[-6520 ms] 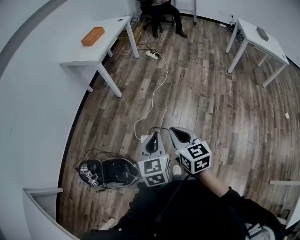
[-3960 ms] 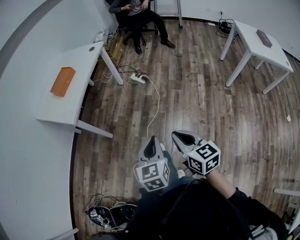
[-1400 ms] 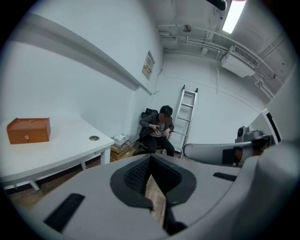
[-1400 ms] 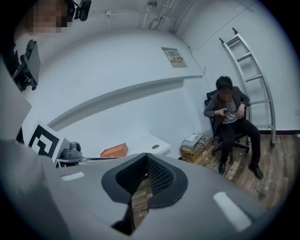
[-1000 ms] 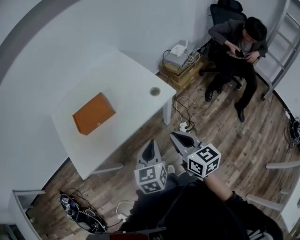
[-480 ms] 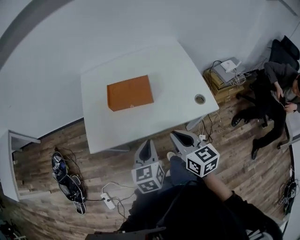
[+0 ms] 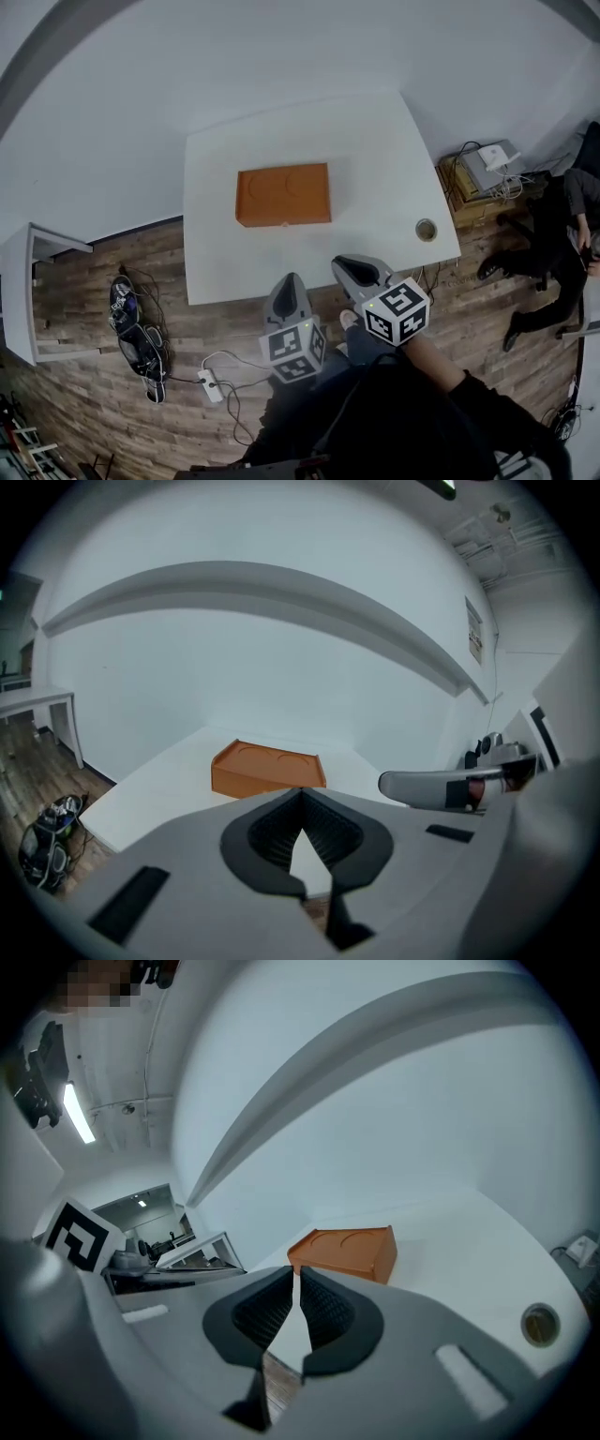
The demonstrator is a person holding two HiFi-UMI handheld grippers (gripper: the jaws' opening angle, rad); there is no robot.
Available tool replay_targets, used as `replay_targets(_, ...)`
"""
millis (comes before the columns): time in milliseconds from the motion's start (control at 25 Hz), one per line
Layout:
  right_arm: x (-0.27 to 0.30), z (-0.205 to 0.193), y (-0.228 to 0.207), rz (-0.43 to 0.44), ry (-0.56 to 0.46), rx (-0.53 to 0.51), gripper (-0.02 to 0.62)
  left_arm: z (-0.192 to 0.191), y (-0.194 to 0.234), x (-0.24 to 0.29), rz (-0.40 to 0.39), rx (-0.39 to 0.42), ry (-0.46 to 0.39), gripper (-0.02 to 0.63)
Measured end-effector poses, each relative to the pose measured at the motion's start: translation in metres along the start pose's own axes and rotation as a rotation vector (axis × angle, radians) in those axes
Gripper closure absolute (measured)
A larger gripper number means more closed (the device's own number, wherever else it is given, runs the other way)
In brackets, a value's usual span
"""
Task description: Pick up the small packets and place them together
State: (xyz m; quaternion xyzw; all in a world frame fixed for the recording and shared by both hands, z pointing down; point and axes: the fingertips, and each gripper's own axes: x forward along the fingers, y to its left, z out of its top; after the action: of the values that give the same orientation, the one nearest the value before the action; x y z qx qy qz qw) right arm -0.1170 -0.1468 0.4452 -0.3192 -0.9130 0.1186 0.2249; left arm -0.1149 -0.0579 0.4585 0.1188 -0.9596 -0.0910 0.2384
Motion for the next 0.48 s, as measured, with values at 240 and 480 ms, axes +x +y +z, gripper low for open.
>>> replay_targets(240,0.031,0.002,-0.015,0.040,0.050,-0.023,0.592,0.014,0.016,0.020,0.050,-0.036,-0.018,0.607)
replay_targets(480,0.073,0.002,-0.016,0.034,0.093,-0.045,0.571,0.029,0.048,0.041,0.082,-0.021,-0.002,0.607)
